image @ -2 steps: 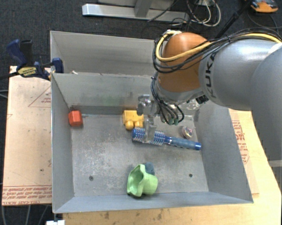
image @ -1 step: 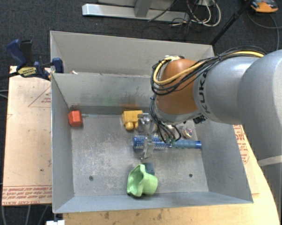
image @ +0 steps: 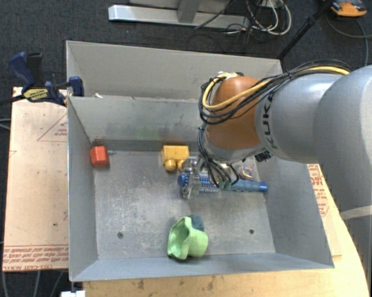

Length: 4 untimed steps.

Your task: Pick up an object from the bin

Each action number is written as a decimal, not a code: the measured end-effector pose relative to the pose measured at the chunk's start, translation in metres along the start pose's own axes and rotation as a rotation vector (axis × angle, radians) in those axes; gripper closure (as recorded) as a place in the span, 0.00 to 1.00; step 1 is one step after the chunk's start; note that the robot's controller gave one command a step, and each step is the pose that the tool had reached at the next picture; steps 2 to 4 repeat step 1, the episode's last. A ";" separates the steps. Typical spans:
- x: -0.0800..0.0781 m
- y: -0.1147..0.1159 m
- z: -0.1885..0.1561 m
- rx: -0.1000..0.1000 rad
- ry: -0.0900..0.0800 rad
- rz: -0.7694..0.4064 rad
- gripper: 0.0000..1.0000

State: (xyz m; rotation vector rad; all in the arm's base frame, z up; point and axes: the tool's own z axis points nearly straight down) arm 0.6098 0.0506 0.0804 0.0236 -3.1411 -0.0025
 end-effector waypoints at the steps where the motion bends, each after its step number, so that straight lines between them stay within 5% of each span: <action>1: 0.008 0.020 -0.194 0.000 -0.011 -0.031 1.00; 4: 0.008 0.020 -0.194 0.000 -0.011 -0.031 1.00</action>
Offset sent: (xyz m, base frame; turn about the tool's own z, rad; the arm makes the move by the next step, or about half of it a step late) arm -0.0101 0.0182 0.1891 -0.0295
